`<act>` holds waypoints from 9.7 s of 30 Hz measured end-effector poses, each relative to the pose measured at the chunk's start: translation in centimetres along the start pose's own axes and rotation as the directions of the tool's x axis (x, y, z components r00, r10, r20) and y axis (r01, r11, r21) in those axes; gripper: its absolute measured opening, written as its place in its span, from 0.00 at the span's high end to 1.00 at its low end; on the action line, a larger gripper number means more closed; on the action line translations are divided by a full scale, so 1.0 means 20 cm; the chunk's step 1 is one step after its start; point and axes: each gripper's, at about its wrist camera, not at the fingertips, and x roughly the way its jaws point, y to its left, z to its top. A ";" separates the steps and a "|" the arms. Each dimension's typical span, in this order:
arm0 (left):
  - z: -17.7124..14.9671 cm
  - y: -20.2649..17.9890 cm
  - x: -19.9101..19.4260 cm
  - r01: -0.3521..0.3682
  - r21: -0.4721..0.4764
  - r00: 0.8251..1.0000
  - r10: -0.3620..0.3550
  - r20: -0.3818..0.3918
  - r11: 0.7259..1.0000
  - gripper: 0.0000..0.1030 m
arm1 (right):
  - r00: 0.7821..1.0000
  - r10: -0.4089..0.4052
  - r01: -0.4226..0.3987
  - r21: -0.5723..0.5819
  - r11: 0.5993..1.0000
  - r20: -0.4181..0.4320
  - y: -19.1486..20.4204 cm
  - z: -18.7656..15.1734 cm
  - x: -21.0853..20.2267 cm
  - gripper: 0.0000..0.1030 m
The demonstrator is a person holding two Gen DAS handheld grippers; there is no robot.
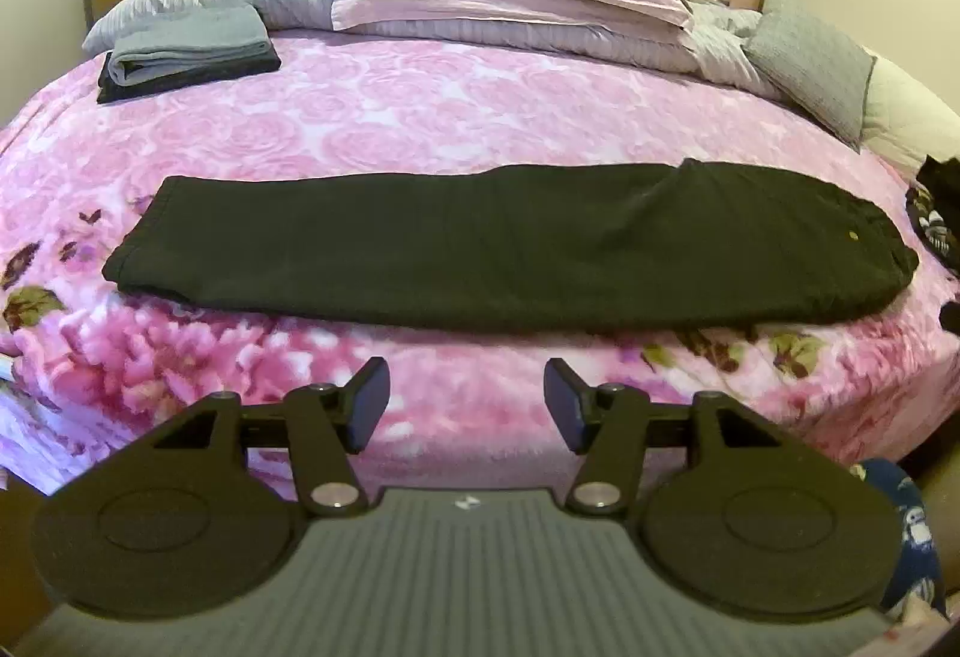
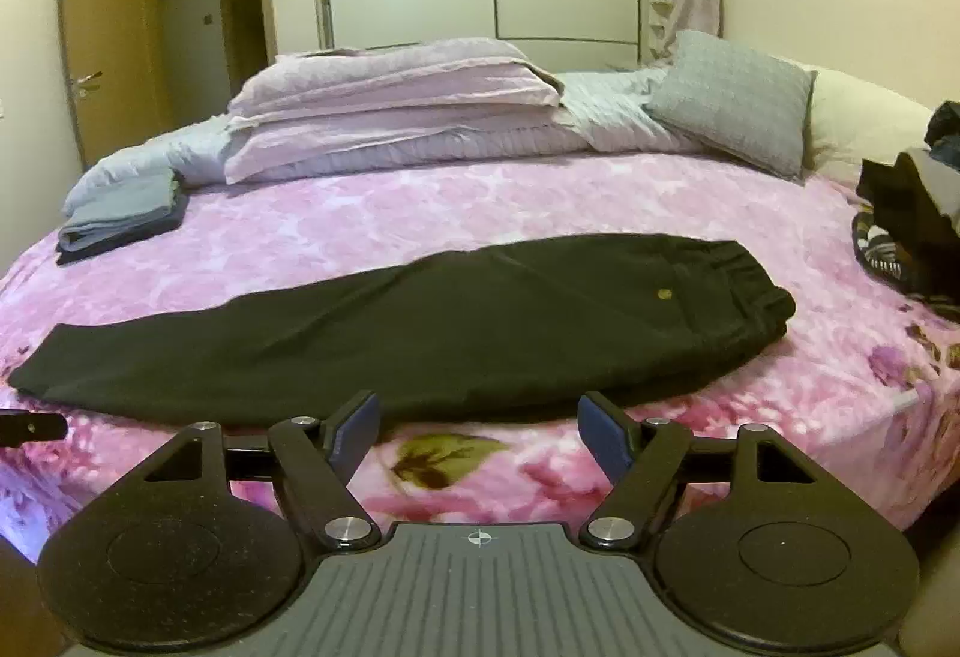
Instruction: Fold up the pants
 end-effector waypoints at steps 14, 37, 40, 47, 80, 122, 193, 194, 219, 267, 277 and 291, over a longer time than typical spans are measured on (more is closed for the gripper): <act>0.02 -0.07 -0.03 -0.021 0.053 1.000 0.021 0.006 0.998 0.46 | 1.000 0.004 -0.004 0.012 1.000 -0.001 -0.04 0.00 -0.01 0.31; -0.11 0.73 0.34 0.137 -0.628 0.990 -0.083 0.115 0.766 0.50 | 0.991 0.025 -0.016 0.069 0.997 -0.131 -0.09 0.01 0.32 0.31; -0.14 0.84 0.42 0.144 -0.714 0.988 -0.057 0.144 0.685 0.50 | 0.987 0.034 -0.021 0.087 0.996 -0.159 -0.08 0.02 0.40 0.31; -0.12 0.95 0.53 0.172 -0.762 0.975 0.005 0.224 0.625 0.52 | 0.978 0.068 -0.060 0.047 0.997 -0.199 0.04 0.06 0.59 0.31; 0.56 -0.07 0.35 -0.082 0.188 0.906 -0.006 0.423 0.979 0.92 | 0.990 -0.036 0.066 0.218 0.974 -0.137 -0.39 0.13 0.64 0.31; 0.30 0.01 0.73 0.244 -0.048 0.968 -0.240 0.071 0.969 0.78 | 0.979 0.189 -0.199 0.536 0.820 0.074 -0.19 0.20 0.87 0.96; 0.17 -0.47 0.09 0.161 0.195 0.987 -0.159 -0.027 0.967 0.42 | 0.998 0.041 -0.042 -0.028 0.999 -0.049 0.06 0.07 0.19 0.38; 0.17 -0.47 0.09 0.161 0.196 0.987 -0.159 -0.027 0.967 0.42 | 0.998 0.038 -0.040 -0.024 0.999 -0.050 0.05 0.07 0.18 0.38; 0.18 -0.47 0.22 0.116 0.193 0.992 -0.103 -0.075 0.974 0.42 | 0.996 0.025 -0.023 0.020 1.000 -0.091 -0.05 0.07 0.27 0.38; 0.31 0.23 0.49 -0.029 -0.260 0.999 0.020 -0.040 0.965 0.47 | 0.973 -0.227 0.204 0.302 0.931 0.043 -0.75 0.68 0.79 0.84; 0.17 0.61 0.37 -0.111 -0.385 0.994 0.099 -0.051 0.916 0.46 | 0.938 0.168 0.106 -0.712 0.694 0.303 0.64 0.29 0.67 0.82; 0.04 0.67 0.38 -0.081 -0.422 0.996 0.055 -0.073 0.903 0.46 | 0.943 0.294 0.014 -0.903 0.430 0.155 0.86 -0.16 0.79 0.88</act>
